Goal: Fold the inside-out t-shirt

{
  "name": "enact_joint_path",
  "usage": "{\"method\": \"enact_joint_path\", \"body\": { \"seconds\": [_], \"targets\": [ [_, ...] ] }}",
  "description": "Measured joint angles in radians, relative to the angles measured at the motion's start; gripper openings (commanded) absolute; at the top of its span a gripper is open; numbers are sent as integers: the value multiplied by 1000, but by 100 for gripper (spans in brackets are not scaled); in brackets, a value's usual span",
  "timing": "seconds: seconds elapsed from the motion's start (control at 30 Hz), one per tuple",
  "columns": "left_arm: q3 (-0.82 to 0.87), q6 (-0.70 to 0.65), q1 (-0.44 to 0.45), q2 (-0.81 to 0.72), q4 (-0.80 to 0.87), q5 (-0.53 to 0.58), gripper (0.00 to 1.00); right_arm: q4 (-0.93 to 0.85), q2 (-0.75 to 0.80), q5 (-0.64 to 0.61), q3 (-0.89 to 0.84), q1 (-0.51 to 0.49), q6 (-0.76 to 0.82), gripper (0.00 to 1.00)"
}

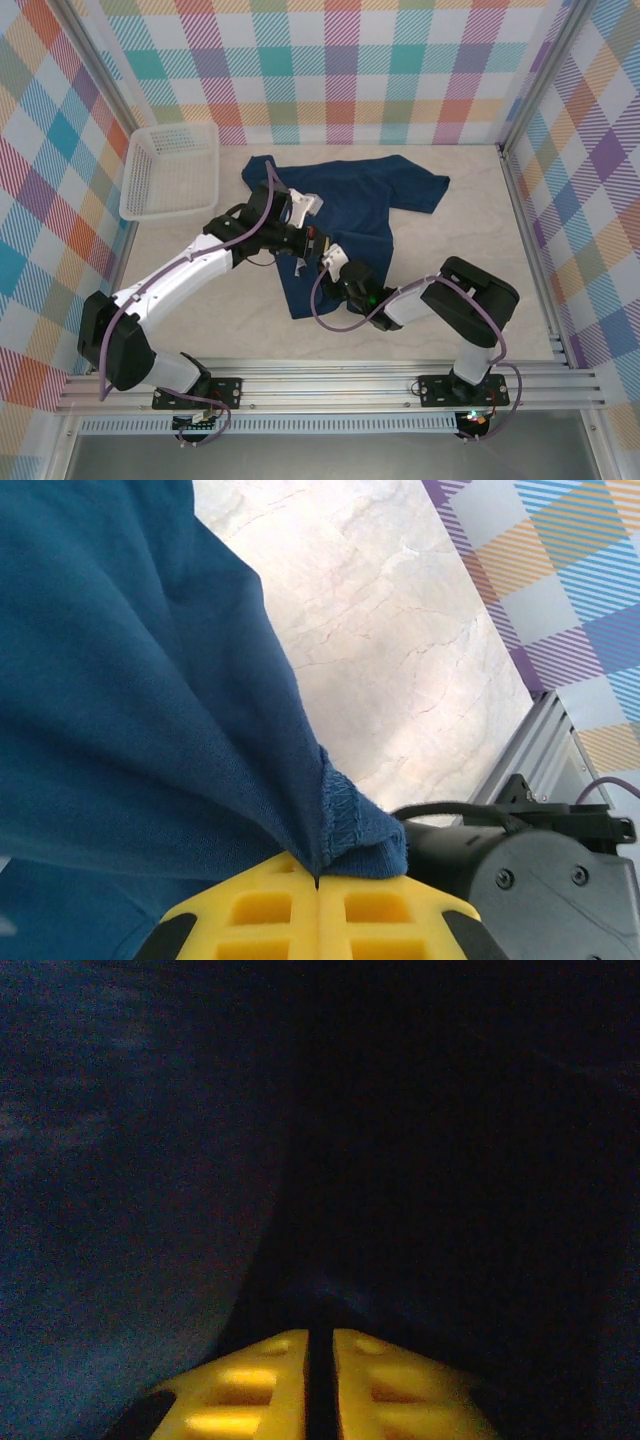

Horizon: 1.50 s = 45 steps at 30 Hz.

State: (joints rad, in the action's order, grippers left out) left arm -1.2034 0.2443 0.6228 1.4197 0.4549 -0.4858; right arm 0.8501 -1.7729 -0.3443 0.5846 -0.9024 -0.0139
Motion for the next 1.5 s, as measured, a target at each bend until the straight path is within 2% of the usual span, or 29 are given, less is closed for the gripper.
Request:
{"method": "enact_joint_path", "body": {
  "seconds": [0.27,0.4,0.6,0.9,1.07,1.27,1.5],
  "targets": [
    [-13,-44,-3,-2,34,-12,0,-77,0,-128,50,34,-42,12],
    [-25,-51,-4,-10,40,-22,0,-130,0,-146,58,37,-49,13],
    [-62,-24,-4,-13,36,-34,0,-159,-39,-160,103,13,23,15],
    [-73,22,-4,-11,18,-21,0,-183,-94,-140,174,-43,110,21],
    [-80,25,-4,-9,17,-22,0,-195,-111,-129,192,-61,114,20],
    [-80,-4,-4,-31,52,3,0,-227,-111,-78,192,21,40,18],
    [-75,-60,-4,-113,77,69,0,-193,-69,49,148,114,-33,19]
  ]
}}
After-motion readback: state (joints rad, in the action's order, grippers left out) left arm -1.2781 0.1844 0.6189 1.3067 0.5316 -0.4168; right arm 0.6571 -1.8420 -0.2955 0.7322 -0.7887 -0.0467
